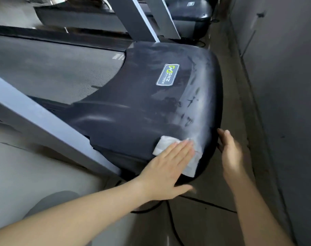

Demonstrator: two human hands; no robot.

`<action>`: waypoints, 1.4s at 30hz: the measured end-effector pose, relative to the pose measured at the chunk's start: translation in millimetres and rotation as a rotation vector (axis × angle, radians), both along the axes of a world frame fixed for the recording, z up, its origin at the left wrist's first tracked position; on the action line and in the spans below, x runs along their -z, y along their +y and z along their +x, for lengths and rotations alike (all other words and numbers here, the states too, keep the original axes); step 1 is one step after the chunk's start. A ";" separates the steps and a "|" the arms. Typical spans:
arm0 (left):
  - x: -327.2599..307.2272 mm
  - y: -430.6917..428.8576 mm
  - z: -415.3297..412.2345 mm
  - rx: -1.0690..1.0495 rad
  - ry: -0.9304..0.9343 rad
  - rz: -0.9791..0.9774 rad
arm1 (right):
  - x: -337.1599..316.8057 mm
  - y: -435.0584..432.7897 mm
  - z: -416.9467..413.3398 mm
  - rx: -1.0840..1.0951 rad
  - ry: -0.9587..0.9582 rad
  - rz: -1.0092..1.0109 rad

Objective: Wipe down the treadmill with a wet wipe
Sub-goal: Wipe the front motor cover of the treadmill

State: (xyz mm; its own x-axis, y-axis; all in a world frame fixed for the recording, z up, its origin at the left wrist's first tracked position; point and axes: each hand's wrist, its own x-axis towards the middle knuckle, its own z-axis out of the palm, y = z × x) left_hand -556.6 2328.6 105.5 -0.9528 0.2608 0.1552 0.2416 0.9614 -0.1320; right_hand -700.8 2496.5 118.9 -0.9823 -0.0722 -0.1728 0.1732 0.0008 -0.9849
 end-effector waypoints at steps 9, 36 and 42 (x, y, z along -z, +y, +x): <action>-34.2 -43.1 -67.2 -0.394 -0.042 0.284 | 2.6 -2.4 9.0 -0.037 0.037 0.025; -27.6 32.9 -73.3 0.380 -0.125 -0.117 | -20.4 3.6 -12.6 0.256 -0.341 -0.450; -66.5 -18.6 -179.8 -0.064 -0.171 0.082 | -24.4 3.7 -12.8 0.247 -0.334 -0.417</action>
State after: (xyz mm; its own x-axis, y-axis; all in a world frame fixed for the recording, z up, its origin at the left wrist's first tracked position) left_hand -736.3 2310.1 172.0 -0.9814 0.1919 0.0083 0.1917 0.9813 -0.0148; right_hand -713.6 2500.3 143.4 -0.8760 0.0233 -0.4818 0.4200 -0.4544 -0.7856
